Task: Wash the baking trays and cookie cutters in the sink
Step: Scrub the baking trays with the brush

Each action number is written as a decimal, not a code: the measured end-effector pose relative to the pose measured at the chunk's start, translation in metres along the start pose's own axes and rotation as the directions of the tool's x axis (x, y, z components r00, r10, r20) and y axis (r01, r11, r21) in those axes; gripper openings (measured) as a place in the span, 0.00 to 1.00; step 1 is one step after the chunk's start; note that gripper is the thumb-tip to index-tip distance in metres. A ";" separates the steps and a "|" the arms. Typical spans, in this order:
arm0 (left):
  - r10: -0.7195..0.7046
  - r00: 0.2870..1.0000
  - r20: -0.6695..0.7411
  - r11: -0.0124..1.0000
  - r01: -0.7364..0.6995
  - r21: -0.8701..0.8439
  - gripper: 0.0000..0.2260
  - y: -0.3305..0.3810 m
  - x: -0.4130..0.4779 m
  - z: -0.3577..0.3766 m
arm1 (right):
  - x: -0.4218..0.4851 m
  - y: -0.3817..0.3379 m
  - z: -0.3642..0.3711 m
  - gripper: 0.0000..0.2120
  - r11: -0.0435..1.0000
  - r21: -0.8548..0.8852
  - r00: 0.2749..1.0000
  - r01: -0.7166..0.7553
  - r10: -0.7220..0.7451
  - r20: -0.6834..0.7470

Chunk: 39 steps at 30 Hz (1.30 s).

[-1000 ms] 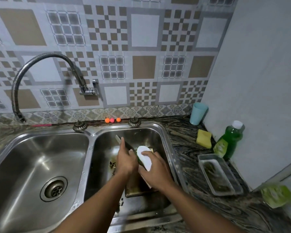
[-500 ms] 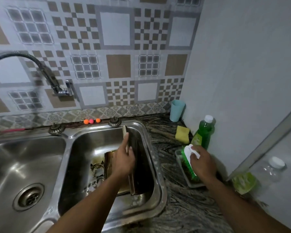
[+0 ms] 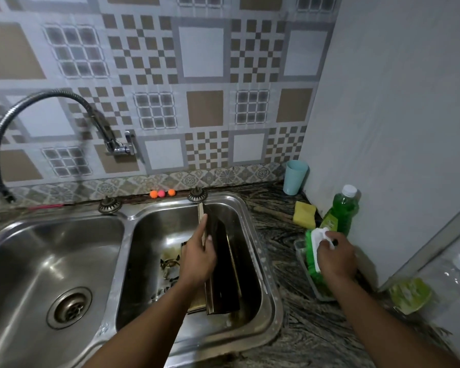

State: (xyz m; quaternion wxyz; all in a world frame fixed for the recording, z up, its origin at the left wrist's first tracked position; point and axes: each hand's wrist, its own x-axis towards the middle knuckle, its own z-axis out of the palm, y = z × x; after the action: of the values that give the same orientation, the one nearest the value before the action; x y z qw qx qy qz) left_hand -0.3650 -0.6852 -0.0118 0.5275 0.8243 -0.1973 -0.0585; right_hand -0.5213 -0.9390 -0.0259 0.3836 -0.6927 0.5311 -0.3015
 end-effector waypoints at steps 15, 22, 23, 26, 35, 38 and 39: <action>-0.022 0.988 -0.156 0.961 -0.023 -0.277 0.20 -0.047 0.013 -0.103 | -0.189 -0.173 0.181 0.15 0.881 0.430 0.874 0.200 -0.358 0.327; -0.110 0.980 -0.166 0.921 0.038 -0.387 0.18 -0.070 0.030 -0.146 | -0.226 -0.188 0.207 0.14 0.883 0.396 0.865 0.253 -0.390 0.315; -0.147 0.973 -0.176 0.911 0.064 -0.407 0.18 -0.077 0.036 -0.151 | -0.235 -0.187 0.210 0.14 0.869 0.398 0.832 0.295 -0.438 0.340; -0.166 0.965 -0.201 0.888 0.058 -0.456 0.18 -0.088 0.037 -0.164 | -0.231 -0.174 0.212 0.13 0.931 0.304 0.895 0.204 -0.303 0.326; -0.203 0.945 -0.256 0.903 0.080 -0.422 0.16 -0.103 0.049 -0.182 | -0.260 -0.147 0.214 0.12 0.942 0.209 0.910 0.262 -0.314 0.272; -0.250 0.936 -0.249 0.887 0.118 -0.446 0.16 -0.105 0.056 -0.179 | -0.289 -0.149 0.213 0.14 0.879 0.302 0.833 0.369 -0.457 0.313; -0.260 0.933 -0.249 0.883 0.126 -0.453 0.16 -0.108 0.057 -0.180 | -0.291 -0.141 0.211 0.14 0.881 0.283 0.831 0.379 -0.458 0.314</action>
State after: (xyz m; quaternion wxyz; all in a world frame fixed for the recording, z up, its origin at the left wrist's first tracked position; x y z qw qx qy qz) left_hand -0.2292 -0.5157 -0.0232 0.7113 0.7022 -0.0124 -0.0266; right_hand -0.3499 -0.5929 -0.0195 0.4718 -0.7927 0.2484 -0.2956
